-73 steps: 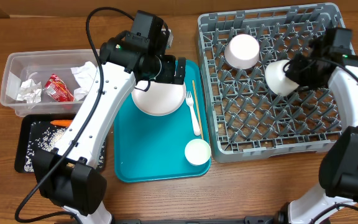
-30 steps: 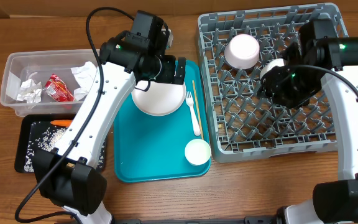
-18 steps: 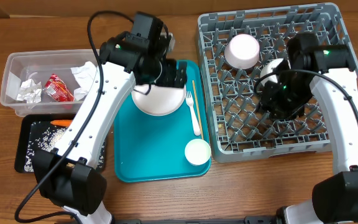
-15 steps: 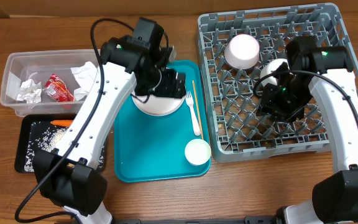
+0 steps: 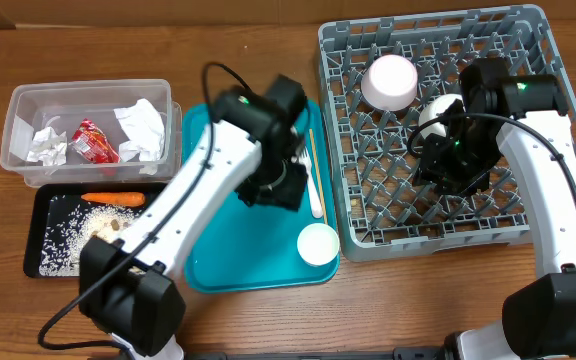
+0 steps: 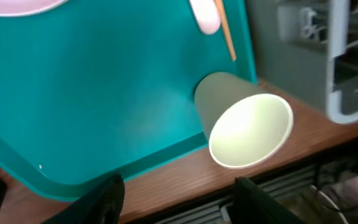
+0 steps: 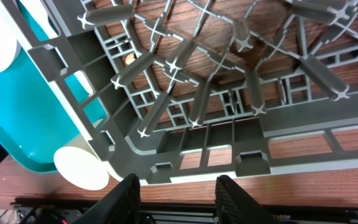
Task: Sort waste into correct bins and load items into the dishwasher
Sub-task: 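Grasp the small white cup on the teal tray with the left gripper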
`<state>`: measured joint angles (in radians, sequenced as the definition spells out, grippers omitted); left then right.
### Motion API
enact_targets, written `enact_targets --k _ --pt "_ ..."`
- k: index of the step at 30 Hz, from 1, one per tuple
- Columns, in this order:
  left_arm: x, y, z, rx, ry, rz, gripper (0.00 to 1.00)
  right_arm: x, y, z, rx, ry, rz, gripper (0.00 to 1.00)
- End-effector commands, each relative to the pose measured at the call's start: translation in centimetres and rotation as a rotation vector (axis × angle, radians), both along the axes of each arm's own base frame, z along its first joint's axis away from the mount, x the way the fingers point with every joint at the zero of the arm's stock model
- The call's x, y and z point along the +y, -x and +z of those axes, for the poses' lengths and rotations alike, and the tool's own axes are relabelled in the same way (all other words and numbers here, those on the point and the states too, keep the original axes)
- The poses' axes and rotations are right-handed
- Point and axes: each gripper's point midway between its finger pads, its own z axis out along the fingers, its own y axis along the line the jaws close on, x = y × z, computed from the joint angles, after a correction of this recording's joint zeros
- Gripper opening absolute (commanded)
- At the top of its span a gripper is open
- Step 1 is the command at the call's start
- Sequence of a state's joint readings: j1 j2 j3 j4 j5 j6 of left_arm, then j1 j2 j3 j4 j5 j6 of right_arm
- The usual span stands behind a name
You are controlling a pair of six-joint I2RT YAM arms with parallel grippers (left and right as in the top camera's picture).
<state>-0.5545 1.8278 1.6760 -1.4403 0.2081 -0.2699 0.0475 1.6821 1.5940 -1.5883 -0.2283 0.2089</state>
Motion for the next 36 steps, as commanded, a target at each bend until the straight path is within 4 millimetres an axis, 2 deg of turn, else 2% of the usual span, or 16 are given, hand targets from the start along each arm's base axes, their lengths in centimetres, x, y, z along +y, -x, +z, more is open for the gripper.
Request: enact_targets --k 1,8,10,15,23,36 --pt "0.3 0.8 -1.6 -0.015 -0.062 0.024 0.59 0.0 -0.2 -0.2 -0.005 0.004 0.007 0.43" --pt "-0.5 2.1 -4.8 0.011 -0.056 0.005 0.62 0.1 -0.4 -0.2 -0.013 0.003 0.007 0.43" --pt "-0.8 2.6 -5.8 0.029 -0.034 0.002 0.66 0.1 -0.4 -0.2 -0.015 0.003 0.007 0.43" --pt "-0.9 3.2 -7.3 0.041 -0.027 -0.002 0.68 0.1 -0.6 -0.2 -0.021 0.003 0.007 0.44" --pt "-1.0 3.0 -8.2 0.029 -0.018 -0.002 0.68 0.1 -0.7 -0.2 -0.028 0.002 0.007 0.45" --pt "-1.3 2.8 -8.8 0.017 -0.009 0.026 0.59 0.1 -0.7 -0.2 -0.028 0.003 0.007 0.47"
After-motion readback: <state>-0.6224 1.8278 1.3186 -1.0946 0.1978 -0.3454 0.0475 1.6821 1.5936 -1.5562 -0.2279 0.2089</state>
